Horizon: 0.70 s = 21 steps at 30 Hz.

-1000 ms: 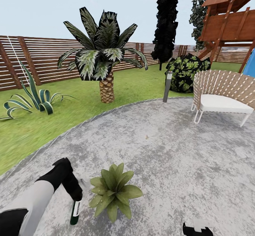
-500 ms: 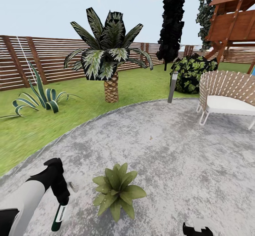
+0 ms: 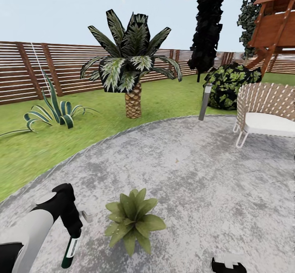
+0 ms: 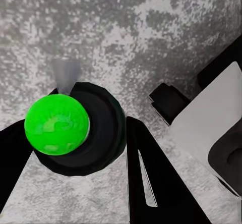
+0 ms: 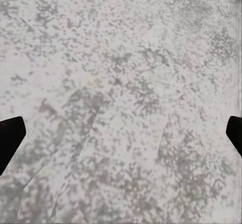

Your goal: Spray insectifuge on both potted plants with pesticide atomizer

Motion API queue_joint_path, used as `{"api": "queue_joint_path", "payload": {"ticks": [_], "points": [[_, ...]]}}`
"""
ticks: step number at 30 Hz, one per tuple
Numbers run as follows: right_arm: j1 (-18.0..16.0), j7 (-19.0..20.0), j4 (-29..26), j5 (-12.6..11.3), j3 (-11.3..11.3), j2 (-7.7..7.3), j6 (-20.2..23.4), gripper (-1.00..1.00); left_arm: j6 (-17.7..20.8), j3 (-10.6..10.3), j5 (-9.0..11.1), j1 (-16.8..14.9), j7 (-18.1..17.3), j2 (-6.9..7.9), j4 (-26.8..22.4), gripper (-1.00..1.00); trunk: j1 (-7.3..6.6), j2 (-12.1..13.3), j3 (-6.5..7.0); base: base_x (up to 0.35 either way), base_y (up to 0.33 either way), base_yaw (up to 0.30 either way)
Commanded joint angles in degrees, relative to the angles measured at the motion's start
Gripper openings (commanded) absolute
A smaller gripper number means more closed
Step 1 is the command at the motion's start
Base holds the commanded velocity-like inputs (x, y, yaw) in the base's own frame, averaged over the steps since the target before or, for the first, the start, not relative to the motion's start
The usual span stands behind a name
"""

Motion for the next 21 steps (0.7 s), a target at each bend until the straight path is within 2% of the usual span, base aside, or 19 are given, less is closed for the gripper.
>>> {"api": "queue_joint_path", "payload": {"ticks": [1, 7, 11, 21], "points": [[0.0, -0.1, 0.1, 0.6, -0.5, 0.01, -0.2, 1.00, 0.6, 0.3, -0.4, 0.0, -0.4, -0.05, -0.1, -1.00, -0.01, 0.0, -0.05, 0.015, -0.273, 0.000], [-0.1, -0.1, 0.0, 0.6, -0.5, 0.09, -0.1, 1.00, 0.8, 0.2, -0.5, -0.5, -0.5, -0.27, -0.1, -1.00, -0.01, 0.0, -0.05, 0.190, -0.216, 0.014], [-0.1, -0.1, 0.0, 0.6, -0.5, 0.09, -0.1, 1.00, 0.8, 0.1, -0.6, -0.5, -0.5, -0.32, -0.2, -1.00, -0.01, 0.0, -0.05, 0.114, -0.238, 0.193], [-0.1, -0.1, 0.0, 0.6, -0.5, 0.10, -0.1, 1.00, 0.8, 0.1, -0.7, -0.5, -0.4, -0.28, -0.2, -1.00, -0.01, 0.0, -0.05, -0.148, -0.251, 0.273]]}}
